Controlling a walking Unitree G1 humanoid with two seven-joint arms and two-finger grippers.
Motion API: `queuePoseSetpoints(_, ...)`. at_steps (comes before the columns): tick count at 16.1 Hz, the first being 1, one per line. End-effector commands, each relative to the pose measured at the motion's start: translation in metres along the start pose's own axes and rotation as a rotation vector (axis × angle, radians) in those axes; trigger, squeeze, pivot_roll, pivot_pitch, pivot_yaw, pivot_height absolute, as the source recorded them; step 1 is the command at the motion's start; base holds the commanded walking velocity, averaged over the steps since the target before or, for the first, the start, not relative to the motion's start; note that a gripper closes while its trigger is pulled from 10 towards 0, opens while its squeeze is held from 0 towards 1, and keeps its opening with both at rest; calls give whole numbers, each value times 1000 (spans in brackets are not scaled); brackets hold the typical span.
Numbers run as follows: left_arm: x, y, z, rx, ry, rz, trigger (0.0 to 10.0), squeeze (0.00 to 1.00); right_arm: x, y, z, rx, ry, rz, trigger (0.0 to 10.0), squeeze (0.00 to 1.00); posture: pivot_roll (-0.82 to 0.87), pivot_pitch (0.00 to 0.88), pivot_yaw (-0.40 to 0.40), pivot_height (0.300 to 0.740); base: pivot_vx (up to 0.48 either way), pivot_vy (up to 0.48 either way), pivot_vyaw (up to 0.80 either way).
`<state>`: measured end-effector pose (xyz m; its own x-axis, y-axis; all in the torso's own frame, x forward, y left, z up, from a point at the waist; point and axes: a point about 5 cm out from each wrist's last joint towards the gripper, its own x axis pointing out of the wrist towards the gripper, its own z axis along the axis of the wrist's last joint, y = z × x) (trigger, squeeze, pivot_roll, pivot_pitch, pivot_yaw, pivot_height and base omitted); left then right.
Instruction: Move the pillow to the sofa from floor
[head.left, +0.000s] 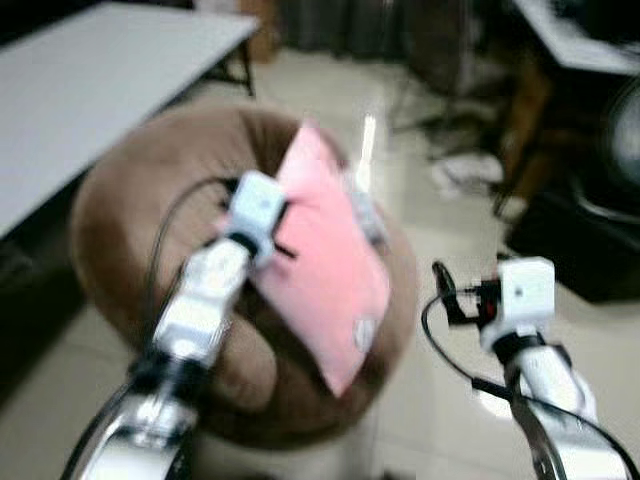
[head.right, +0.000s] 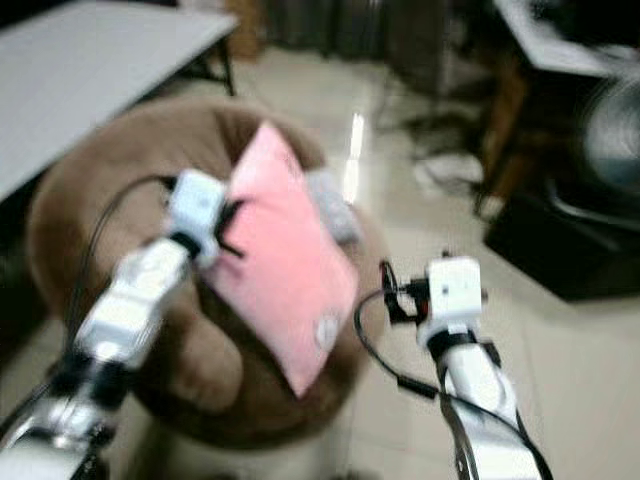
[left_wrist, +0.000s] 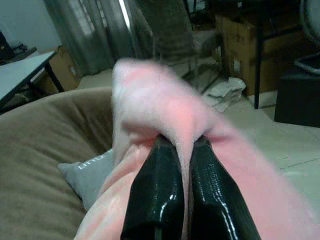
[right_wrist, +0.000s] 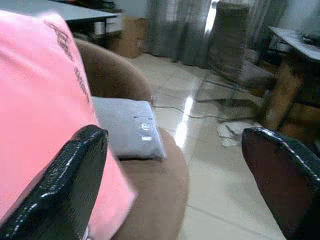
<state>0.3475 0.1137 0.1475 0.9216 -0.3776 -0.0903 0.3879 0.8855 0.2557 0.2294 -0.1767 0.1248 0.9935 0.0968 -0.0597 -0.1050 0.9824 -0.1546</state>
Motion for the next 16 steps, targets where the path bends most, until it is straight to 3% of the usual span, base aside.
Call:
queuePoseSetpoints(1,16,-7,8,28,-6,8,10000,0,-7,-7,-4,-42,19,45,10000,0,-55,34,10,740,0,0,0)
queuePoseSetpoints(2,20,-9,5,27,17,7,10000,0,-9,-7,-5,-50,20,66,10000,0,-55,34,10,740,0,0,0)
queuePoseSetpoints(3,32,-19,-5,24,73,22,10000,0,-16,-2,-3,-78,9,185,10000,0,-64,40,10,740,0,0,0)
queuePoseSetpoints(6,37,-27,-26,-52,177,123,10000,0,-28,13,-4,-53,37,380,10000,0,-79,51,7,740,0,0,0)
queuePoseSetpoints(7,36,-24,-35,-54,202,186,10000,0,-33,25,-9,-51,64,477,10000,0,-88,58,8,740,0,0,0)
queuePoseSetpoints(10,33,-7,-43,-5,251,286,10000,0,-37,33,-13,-46,91,546,10000,0,-94,62,10,740,0,0,0)
queuePoseSetpoints(11,29,7,-47,43,278,330,10000,439,-37,33,-14,-41,92,546,10000,0,-96,62,7,740,0,0,0)
queuePoseSetpoints(12,28,15,-47,58,283,347,10000,1000,-36,32,-14,-38,92,535,10000,0,-95,62,5,740,0,0,0)
queuePoseSetpoints(16,27,38,-33,33,199,410,10000,1000,-27,25,-13,-62,71,478,10000,0,-90,57,-3,740,0,0,0)
